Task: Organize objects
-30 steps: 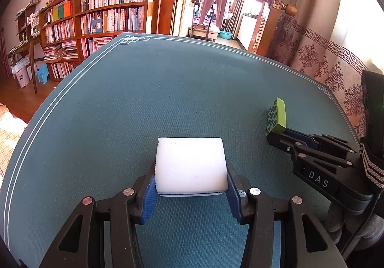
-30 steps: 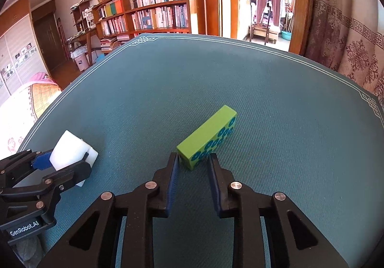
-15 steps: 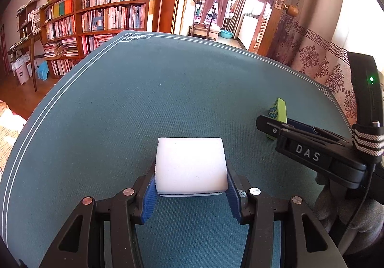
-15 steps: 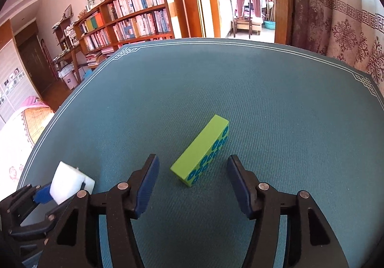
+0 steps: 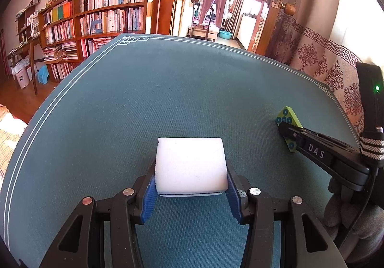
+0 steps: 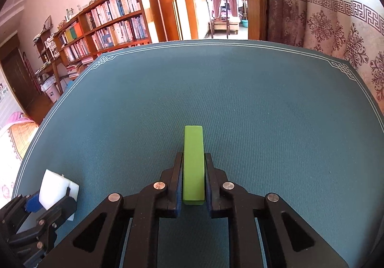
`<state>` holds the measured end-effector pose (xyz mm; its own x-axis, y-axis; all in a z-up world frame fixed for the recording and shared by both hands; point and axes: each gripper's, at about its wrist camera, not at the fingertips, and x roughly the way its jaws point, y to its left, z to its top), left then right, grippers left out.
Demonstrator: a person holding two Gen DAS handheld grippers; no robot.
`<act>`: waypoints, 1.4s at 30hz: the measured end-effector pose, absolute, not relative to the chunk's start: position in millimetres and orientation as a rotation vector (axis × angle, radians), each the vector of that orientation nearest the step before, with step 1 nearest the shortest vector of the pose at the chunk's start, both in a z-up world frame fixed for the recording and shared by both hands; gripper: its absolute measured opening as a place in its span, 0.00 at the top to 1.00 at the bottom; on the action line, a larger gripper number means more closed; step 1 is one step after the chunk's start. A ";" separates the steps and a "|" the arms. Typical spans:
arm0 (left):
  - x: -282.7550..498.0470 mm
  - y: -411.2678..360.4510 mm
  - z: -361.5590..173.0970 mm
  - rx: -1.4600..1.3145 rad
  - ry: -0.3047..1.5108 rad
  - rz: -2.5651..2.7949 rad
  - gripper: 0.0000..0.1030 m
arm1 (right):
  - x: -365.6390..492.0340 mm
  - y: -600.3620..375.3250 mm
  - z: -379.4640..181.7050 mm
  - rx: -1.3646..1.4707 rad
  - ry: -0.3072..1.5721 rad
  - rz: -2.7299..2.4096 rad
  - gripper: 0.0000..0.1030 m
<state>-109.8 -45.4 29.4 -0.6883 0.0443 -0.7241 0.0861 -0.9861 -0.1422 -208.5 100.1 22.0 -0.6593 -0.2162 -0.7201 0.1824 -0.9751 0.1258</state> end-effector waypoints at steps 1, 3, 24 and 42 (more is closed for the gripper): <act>-109.1 -44.3 30.0 1.229 0.254 -2.859 0.49 | -203.4 103.0 22.0 1.171 -0.074 -2.677 0.85; -107.6 -41.3 31.5 1.228 0.246 -2.870 0.49 | -192.4 108.7 21.0 1.173 -0.100 -2.676 0.85; -83.8 14.7 41.3 1.238 0.087 -3.026 0.49 | -78.5 162.2 37.5 1.117 -0.204 -2.743 0.85; -64.5 56.2 35.4 1.256 -0.077 -3.094 0.49 | -11.2 227.2 52.6 1.081 -0.319 -2.850 0.85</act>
